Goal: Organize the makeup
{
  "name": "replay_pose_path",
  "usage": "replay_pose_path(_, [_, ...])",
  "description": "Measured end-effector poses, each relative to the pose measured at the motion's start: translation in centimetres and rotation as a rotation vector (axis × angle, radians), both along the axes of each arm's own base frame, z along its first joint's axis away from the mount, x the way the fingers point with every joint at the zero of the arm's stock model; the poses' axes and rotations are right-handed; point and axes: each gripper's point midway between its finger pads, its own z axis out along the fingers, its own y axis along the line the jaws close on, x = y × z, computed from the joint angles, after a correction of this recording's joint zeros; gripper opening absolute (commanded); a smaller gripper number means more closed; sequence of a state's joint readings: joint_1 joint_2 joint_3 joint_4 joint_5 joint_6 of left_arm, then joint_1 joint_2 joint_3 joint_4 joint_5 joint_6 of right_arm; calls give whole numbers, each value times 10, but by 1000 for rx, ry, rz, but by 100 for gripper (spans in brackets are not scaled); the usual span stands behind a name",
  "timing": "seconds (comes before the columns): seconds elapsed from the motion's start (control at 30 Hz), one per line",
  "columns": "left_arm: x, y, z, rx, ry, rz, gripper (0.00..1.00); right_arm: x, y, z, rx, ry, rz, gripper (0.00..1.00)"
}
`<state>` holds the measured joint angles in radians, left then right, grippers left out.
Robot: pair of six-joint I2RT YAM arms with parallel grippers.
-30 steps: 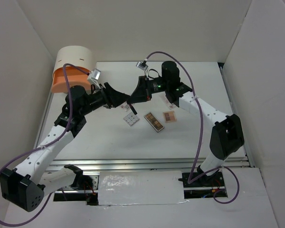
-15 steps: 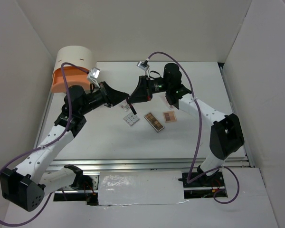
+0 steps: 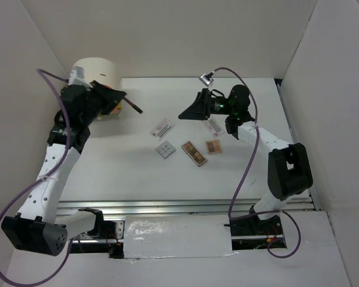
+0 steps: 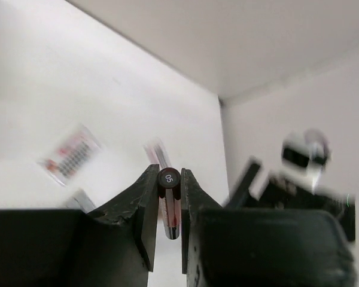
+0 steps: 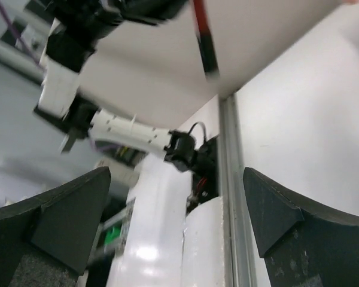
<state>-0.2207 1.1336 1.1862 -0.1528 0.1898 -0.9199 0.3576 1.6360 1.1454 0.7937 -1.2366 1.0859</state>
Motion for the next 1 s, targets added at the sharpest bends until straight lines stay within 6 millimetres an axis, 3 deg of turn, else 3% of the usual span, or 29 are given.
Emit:
replay_pose_path(0.13, [29,108,14,-57,38,391,11,33,-28,-13,-50,59,-206,100])
replay_pose_path(0.2, [33,156,13,-97,45,563,14,35,-34,-12,-88,41,-283,100])
replay_pose_path(0.33, [38,209,5,-170,15,761,18,22,-40,-3,-139,-44,-346,100])
replay_pose_path(0.6, [82,255,-29,-246,-6,858,21,18,-43,-8,-181,-70,-364,100])
replay_pose_path(0.7, [94,258,-40,-247,-1,857,31,18,-43,-9,-183,-69,-363,100])
replay_pose_path(0.83, [104,259,-34,-250,-35,837,65,17,-43,-9,-184,-71,-360,100])
replay_pose_path(1.0, [112,258,-24,-259,-62,809,73,15,-42,-12,-193,-75,-353,100])
